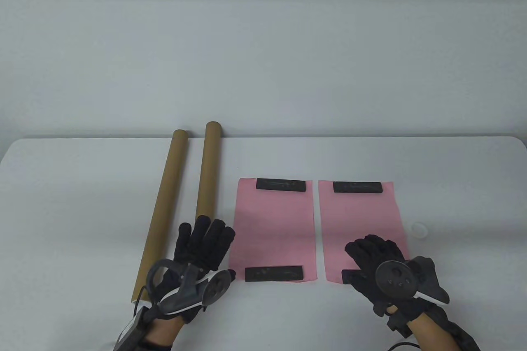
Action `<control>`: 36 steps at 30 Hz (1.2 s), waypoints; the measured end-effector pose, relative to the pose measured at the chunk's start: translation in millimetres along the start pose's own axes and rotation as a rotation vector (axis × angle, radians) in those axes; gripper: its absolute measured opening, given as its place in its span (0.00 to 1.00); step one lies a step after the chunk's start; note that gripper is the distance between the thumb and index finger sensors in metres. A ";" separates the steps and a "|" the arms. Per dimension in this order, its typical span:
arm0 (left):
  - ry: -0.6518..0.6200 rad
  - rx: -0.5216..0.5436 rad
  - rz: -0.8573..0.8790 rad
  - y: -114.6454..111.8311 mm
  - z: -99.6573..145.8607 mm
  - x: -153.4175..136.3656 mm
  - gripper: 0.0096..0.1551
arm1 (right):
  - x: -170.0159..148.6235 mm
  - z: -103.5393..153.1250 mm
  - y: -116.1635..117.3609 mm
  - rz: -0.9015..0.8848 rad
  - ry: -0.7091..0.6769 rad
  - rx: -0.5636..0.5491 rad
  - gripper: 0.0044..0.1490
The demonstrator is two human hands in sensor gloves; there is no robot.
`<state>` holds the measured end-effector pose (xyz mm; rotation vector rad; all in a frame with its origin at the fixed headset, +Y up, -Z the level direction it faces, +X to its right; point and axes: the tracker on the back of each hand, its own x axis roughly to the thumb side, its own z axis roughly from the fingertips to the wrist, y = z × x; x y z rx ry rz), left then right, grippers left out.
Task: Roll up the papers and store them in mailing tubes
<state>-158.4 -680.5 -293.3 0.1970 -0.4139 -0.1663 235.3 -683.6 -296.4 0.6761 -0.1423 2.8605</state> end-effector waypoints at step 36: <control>-0.049 -0.062 0.014 -12.7 -0.5 2.4 0.56 | 8.7 -186.7 109.3 0.188 0.189 0.523 0.55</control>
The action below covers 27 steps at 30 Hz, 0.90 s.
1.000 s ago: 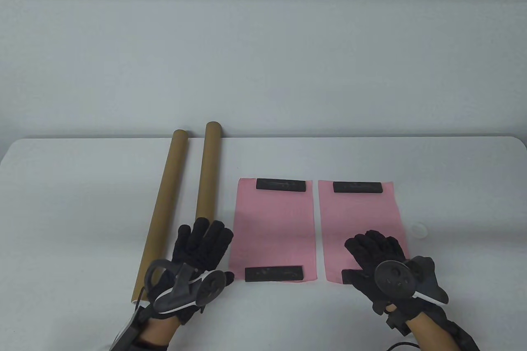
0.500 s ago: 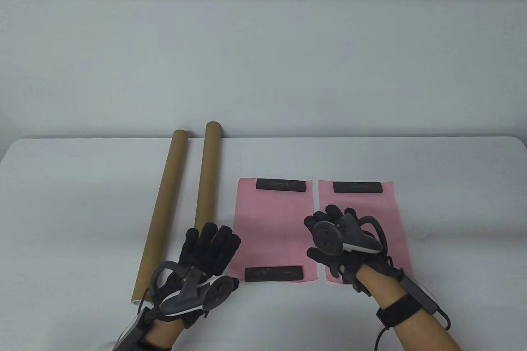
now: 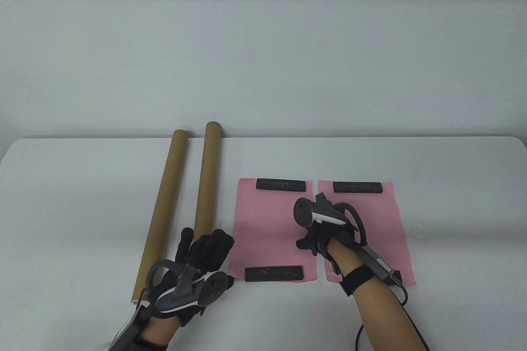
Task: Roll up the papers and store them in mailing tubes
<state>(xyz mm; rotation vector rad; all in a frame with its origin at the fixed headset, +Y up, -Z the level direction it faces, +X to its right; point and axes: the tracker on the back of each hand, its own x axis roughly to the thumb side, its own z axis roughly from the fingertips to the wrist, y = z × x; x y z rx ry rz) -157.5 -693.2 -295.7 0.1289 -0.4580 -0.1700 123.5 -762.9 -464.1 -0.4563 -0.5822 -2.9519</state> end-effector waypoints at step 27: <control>-0.271 -0.403 -0.204 -31.2 -111.5 109.0 0.48 | -8.8 -9.4 -2.8 -0.053 -0.024 0.031 0.55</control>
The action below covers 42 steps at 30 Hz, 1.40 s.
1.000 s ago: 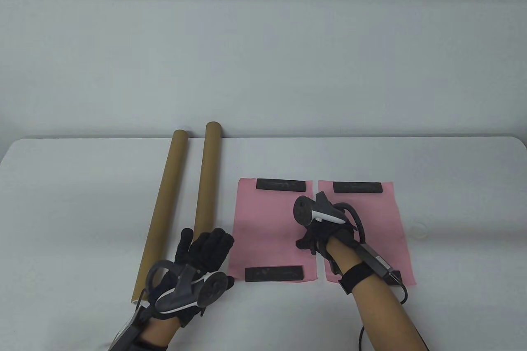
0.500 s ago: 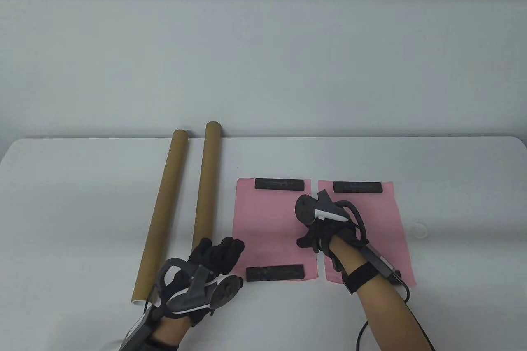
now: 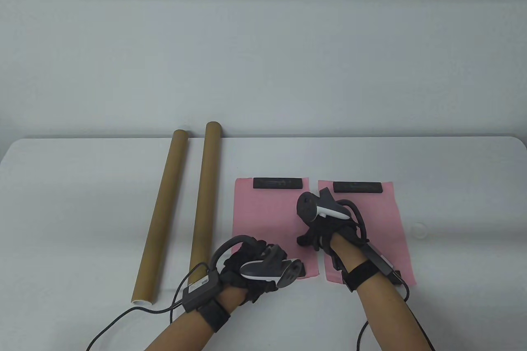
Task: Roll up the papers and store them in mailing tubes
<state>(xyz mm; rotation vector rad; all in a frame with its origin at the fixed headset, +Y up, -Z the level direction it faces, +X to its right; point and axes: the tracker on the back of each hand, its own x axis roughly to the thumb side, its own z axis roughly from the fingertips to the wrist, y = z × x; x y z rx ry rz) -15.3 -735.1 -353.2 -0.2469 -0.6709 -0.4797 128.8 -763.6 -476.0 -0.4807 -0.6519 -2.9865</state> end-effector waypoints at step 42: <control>-0.071 0.004 -0.039 -10.8 18.5 29.0 0.46 | -3.5 -1.6 0.7 -0.028 -0.007 0.001 0.55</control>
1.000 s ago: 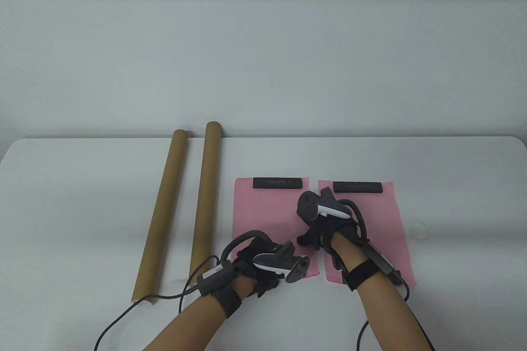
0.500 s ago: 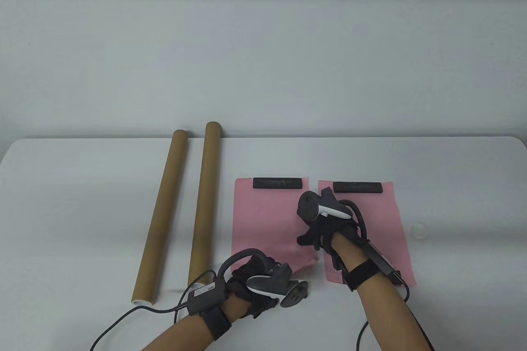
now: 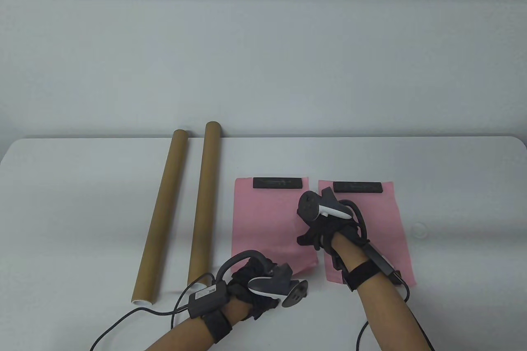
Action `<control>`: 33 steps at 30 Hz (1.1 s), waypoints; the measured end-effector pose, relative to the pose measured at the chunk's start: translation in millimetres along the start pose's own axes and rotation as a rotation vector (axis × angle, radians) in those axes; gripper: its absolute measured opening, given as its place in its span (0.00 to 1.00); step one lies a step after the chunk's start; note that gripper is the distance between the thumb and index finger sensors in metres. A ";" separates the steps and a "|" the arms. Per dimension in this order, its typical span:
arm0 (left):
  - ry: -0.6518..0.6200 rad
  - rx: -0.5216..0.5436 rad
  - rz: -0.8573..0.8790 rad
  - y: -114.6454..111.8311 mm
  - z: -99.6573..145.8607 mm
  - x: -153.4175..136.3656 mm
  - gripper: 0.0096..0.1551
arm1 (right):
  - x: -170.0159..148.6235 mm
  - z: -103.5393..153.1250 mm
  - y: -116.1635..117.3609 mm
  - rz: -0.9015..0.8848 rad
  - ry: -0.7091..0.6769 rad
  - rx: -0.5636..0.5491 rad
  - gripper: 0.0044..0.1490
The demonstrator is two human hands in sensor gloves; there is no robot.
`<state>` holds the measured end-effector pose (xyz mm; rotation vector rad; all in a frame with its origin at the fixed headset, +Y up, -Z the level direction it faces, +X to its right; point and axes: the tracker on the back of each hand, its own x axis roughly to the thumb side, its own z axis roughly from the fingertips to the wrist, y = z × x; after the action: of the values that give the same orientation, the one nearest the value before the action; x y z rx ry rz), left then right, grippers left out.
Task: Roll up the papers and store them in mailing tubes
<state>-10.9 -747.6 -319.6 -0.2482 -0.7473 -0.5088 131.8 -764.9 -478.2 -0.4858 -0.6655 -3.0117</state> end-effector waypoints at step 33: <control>0.527 -0.203 0.063 34.9 -200.3 -173.4 0.45 | 0.3 0.2 0.4 0.003 0.001 0.001 0.55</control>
<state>16.8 -735.1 -585.2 -0.3084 -0.1746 -0.5599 131.6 -765.2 -477.7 -0.4850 -0.6656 -3.0090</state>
